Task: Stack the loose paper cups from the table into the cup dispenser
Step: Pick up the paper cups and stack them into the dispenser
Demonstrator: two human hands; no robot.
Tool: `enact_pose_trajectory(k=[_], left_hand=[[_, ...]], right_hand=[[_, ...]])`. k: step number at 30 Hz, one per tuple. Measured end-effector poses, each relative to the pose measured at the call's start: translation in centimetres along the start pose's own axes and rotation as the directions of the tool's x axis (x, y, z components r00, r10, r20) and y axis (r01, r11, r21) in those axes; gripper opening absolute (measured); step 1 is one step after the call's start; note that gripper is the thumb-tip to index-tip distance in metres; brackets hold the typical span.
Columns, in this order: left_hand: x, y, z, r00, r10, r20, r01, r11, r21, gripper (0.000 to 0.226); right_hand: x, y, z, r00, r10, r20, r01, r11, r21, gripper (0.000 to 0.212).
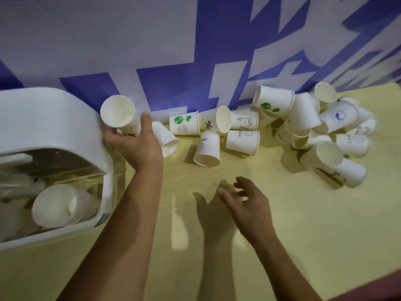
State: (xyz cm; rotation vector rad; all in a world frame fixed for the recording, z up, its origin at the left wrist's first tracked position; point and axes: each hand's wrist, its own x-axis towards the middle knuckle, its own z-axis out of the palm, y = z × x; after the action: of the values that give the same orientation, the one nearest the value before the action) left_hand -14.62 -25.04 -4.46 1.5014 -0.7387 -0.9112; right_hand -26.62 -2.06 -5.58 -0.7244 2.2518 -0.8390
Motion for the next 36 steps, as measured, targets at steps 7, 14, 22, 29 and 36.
enact_pose_trajectory(k=[7, 14, 22, 29, 36], left_hand=[[1.0, 1.1, -0.2, 0.996, 0.088, -0.030, -0.082, 0.982, 0.168, 0.084], [-4.2, 3.9, -5.1, 0.894, 0.288, 0.344, -0.347, 0.930, 0.123, 0.065], [-6.3, 3.2, -13.6, 0.805, 0.160, 0.571, -0.232, 0.971, 0.055, 0.069], [-4.7, 4.6, -19.3, 0.802, 0.154, 0.577, -0.167, 0.985, -0.031, 0.074], [-1.7, 6.4, -26.9, 0.759, 0.198, 0.620, -0.168, 0.980, -0.108, 0.049]], right_hand=[[6.6, -5.9, 4.8, 0.981, 0.195, 0.022, -0.196, 0.974, 0.114, 0.098], [7.8, -8.7, 6.8, 0.941, 0.327, -0.089, -0.323, 0.945, 0.052, 0.084], [2.0, -6.4, 4.0, 0.986, -0.106, -0.133, 0.120, 0.987, 0.106, 0.073], [-4.2, -8.4, 3.4, 0.967, -0.242, -0.076, 0.248, 0.964, 0.095, 0.074], [-10.9, -11.7, 6.2, 0.929, -0.369, 0.033, 0.353, 0.910, 0.218, 0.068]])
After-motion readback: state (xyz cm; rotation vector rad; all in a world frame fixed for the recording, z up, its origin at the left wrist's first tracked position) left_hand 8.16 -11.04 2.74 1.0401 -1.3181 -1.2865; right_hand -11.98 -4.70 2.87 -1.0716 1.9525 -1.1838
